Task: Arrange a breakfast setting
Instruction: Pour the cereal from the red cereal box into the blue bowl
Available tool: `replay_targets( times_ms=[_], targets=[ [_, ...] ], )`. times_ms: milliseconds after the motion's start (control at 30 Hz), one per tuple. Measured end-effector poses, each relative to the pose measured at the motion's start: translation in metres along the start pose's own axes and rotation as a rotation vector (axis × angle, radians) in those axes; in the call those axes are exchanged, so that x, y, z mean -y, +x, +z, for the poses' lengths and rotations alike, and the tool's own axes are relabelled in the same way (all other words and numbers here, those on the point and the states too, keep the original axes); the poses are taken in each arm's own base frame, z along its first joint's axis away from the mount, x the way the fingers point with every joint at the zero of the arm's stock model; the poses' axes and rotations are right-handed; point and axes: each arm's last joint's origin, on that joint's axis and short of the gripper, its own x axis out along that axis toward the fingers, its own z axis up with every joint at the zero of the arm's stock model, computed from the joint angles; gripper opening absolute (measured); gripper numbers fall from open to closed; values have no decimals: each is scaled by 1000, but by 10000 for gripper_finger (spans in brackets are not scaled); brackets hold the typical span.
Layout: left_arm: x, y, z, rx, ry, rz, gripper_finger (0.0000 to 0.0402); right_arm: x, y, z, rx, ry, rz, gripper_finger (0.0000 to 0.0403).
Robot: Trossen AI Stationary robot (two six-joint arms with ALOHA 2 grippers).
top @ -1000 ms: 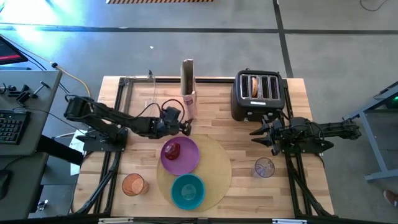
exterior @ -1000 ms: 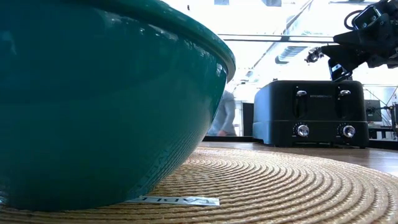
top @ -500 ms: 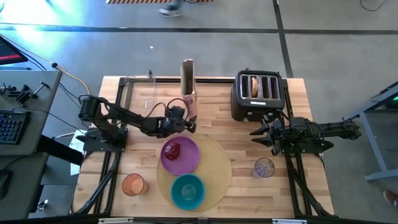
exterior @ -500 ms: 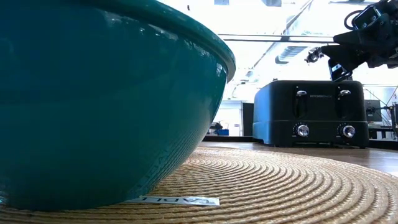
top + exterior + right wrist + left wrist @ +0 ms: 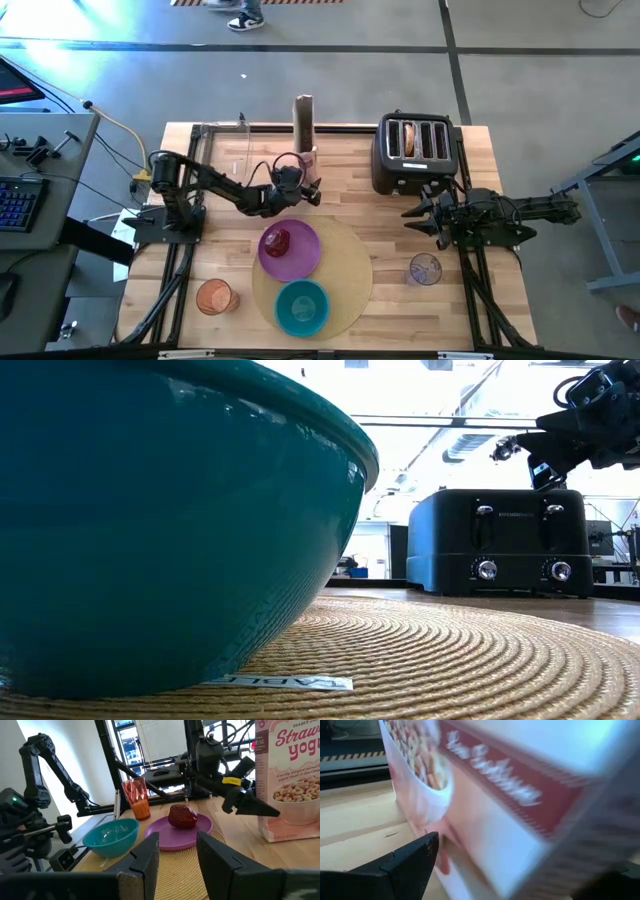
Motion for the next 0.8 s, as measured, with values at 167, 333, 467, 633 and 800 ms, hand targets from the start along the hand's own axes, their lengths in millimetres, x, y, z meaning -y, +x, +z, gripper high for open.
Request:
replay_targets(
  times_ms=[167, 333, 467, 633, 800],
  targets=[
    [-5, 7, -3, -4, 2, 22, 365, 0, 0, 0, 0, 0, 0, 114],
    [-10, 12, -2, 0, -3, 47, 365, 0, 0, 0, 0, 0, 0, 114],
    [-14, 15, 1, 3, -10, 65, 365, 0, 0, 0, 0, 0, 0, 114],
    [-17, 18, 2, 5, -15, 76, 364, 0, 0, 0, 0, 0, 0, 114],
    [-20, 20, 4, 4, -26, 80, 340, 0, 0, 0, 0, 0, 0, 115]
  ],
)
